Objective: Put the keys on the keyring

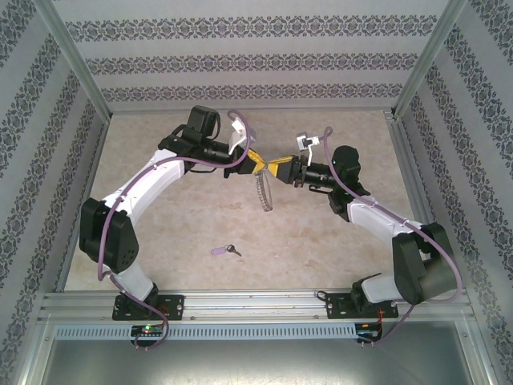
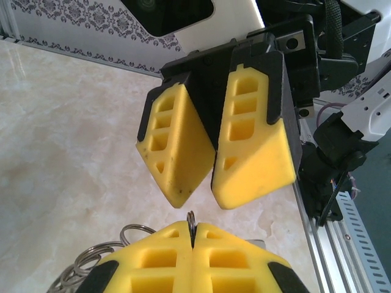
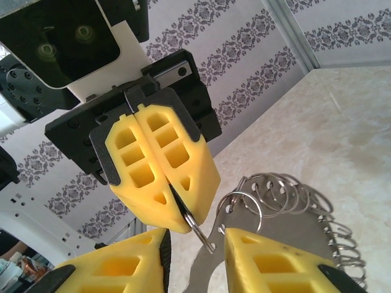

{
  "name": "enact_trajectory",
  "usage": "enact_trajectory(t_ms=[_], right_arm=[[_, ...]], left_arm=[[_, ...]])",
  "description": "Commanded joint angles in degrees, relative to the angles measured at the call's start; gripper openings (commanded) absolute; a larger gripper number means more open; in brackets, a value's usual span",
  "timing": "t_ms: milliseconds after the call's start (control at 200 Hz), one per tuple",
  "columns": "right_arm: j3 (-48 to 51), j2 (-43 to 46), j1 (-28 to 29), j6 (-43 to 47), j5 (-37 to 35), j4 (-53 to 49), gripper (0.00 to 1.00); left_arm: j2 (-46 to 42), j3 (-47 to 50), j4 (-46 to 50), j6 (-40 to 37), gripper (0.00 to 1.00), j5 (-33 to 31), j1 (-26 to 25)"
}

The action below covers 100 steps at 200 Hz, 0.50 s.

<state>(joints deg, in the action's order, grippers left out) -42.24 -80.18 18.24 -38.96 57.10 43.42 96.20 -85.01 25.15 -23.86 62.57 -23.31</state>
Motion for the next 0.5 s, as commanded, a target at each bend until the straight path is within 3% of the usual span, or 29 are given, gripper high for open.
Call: enact_trajectory(t_ms=[0,495], right_arm=[[-1.58,-0.35,0.71,1.34,1.57,1.03,0.29],[-2.38,-1.51,1.08,1.33,1.44,1.23,0.26]], left_arm=[[0.16,-2.06,0.66,-1.22,0.0,2.2,-0.88],[0.54,-2.53,1.4,-1.34,0.0,2.24,-1.1]])
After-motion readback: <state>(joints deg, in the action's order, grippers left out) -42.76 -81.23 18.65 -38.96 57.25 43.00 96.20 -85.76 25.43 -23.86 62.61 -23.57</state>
